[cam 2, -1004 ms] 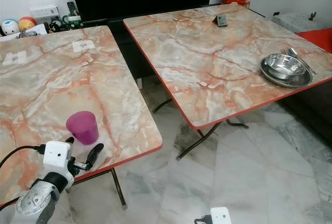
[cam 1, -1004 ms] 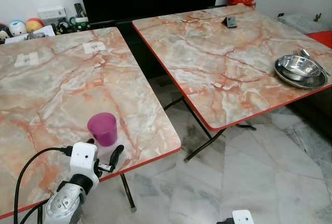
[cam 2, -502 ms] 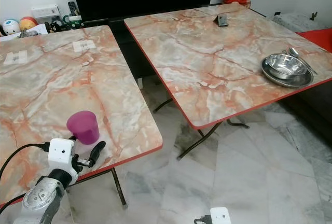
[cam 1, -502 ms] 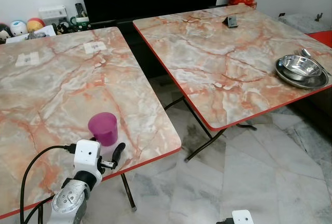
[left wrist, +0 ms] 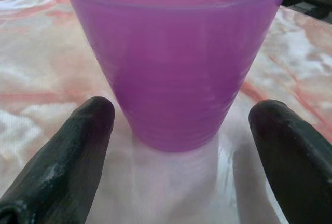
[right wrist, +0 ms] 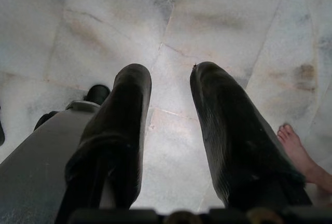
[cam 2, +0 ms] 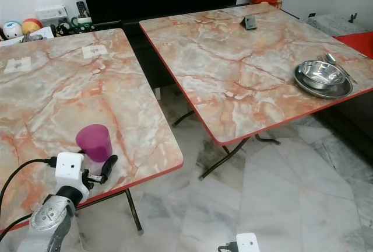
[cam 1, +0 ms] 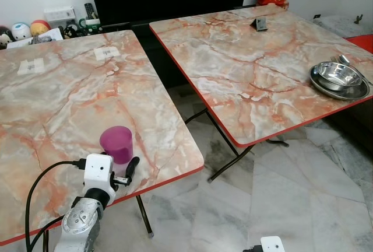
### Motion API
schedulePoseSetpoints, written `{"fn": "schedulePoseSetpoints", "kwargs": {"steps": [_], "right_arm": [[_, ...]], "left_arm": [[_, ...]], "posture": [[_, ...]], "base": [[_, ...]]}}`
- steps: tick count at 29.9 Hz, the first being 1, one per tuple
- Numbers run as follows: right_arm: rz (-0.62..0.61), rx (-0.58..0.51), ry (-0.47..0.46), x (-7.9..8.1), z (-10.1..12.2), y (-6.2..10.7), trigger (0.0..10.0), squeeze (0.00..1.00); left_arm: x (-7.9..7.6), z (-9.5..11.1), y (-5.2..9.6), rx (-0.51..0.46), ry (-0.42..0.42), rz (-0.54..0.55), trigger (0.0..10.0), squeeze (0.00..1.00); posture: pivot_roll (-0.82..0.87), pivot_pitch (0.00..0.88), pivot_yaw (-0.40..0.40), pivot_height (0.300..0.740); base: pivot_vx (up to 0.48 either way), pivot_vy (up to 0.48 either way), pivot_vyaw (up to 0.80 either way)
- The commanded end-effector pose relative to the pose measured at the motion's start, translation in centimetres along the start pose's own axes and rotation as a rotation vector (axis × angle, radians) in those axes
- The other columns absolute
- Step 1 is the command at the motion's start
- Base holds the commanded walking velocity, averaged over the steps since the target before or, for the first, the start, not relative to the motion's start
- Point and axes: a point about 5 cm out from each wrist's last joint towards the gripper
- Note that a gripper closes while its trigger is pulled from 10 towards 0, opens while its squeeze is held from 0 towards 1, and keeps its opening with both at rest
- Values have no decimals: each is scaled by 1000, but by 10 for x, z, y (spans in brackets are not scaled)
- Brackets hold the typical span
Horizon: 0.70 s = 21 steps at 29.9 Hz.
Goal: Setting the table
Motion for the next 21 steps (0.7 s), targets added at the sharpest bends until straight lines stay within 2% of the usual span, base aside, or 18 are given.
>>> {"fn": "schedulePoseSetpoints", "kwargs": {"steps": [1, 21], "right_arm": [[-8, 16, -6, -1, -5, 1, 10000, 0], [-10, 16, -6, -1, -5, 1, 10000, 0]], "left_arm": [[-2, -1, -1, 5, -24, -1, 10000, 0], [-2, -1, -15, 6, 14, 100, 10000, 0]], "posture": [[56, 102, -28, 740], [48, 103, -30, 740]], "base": [[0, 0, 0], [0, 0, 0]]}}
Point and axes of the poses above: a point about 5 cm out from each wrist's last joint towards the gripper, its own y axis pointing back from the gripper into the wrist, its own z axis along the axis of the wrist's last joint, x = y × z, and after that the axes turned 14 degrees about -y, right-handed
